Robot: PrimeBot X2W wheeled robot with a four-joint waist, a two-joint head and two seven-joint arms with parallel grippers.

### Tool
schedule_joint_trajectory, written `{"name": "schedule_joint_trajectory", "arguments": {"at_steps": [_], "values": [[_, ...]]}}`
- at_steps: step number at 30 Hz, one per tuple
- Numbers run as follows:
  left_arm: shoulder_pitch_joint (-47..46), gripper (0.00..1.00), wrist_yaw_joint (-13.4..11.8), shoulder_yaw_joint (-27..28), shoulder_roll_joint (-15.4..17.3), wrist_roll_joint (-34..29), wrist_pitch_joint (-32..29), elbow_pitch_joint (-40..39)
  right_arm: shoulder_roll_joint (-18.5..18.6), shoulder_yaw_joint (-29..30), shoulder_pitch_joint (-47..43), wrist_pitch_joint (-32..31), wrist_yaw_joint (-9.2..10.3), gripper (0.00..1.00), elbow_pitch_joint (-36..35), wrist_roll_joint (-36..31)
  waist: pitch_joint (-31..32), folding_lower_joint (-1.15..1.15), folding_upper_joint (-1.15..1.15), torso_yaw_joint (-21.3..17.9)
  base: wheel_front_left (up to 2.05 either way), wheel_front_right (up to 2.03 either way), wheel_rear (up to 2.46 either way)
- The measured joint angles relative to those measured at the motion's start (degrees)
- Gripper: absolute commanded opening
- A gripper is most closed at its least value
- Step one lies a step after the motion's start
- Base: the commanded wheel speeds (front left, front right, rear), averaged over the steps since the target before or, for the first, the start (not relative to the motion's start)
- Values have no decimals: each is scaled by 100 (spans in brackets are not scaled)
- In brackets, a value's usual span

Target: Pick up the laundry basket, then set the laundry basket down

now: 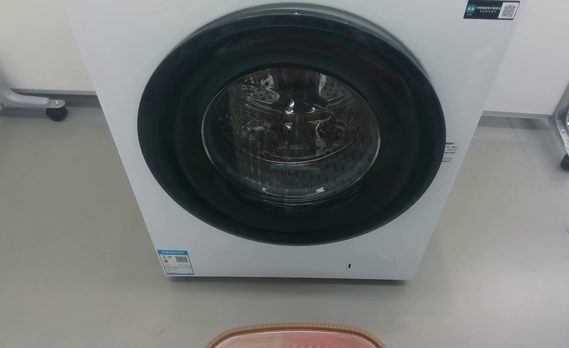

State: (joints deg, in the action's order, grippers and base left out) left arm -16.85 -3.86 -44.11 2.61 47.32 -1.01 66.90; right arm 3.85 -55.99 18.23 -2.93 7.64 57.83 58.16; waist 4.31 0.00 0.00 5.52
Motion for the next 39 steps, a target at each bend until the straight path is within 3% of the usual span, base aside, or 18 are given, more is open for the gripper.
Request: {"name": "schedule_joint_trajectory", "arguments": {"at_steps": [25,39], "values": [[0,0,-15,-99,4,158,3,42,0,-325,42,86,1,0,86,356,-17,1,1,-36,0,0,0],[-504,0,-18,-48,2,193,119,44,-4,-434,717,132,0,0,231,391,-379,1,1,-96,0,0,0]]}}
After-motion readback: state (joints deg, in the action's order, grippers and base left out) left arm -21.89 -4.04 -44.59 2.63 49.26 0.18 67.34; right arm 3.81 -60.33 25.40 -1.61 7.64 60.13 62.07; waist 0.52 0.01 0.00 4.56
